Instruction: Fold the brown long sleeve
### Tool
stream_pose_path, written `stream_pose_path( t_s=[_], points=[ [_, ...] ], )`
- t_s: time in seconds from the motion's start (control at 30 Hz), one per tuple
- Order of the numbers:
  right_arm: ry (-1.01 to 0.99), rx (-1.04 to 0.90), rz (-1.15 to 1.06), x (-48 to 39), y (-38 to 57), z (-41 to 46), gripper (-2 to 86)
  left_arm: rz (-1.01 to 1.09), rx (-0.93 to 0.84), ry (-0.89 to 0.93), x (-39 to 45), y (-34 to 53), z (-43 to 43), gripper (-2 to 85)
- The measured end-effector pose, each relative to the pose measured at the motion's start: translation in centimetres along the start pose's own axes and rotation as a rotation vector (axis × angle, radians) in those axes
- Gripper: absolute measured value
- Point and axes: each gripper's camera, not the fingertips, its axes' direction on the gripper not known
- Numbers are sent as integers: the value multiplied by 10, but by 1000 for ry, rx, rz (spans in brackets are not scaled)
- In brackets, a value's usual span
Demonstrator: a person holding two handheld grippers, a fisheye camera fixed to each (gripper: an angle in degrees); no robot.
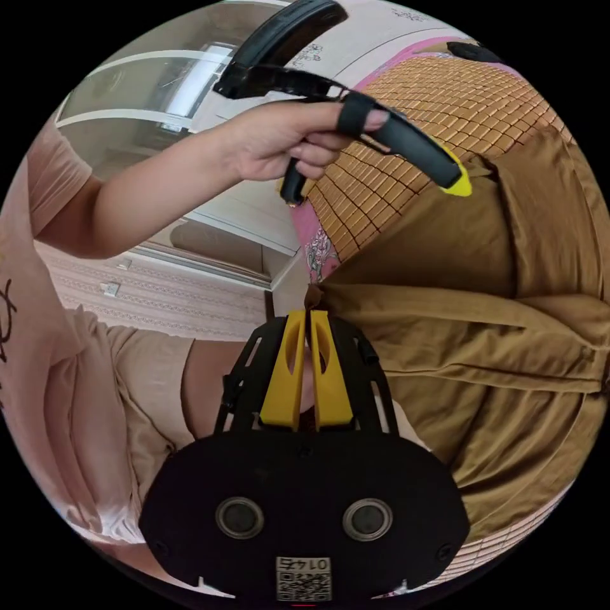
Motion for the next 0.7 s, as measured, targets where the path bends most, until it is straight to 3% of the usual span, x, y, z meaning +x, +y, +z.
stream_pose_path(
  t_s=[0.1,0.2,0.3,0.53,0.7],
  points=[
    [55,-109,-49,-27,-15,17,77,-29,-22,21,-12,27,-2,19],
    [90,-90,-57,-39,-10,10,90,-38,-43,79,-16,39,1,38],
    [160,41,83,-13,6,-36,77,8,-59,103,-6,44,8,58],
    [581,513,529,128,35,-216,68,3,-227,73,-6,63,65,57],
    [537,685,774,226,30,-275,70,-19,-196,110,-26,70,60,0]
  ],
)
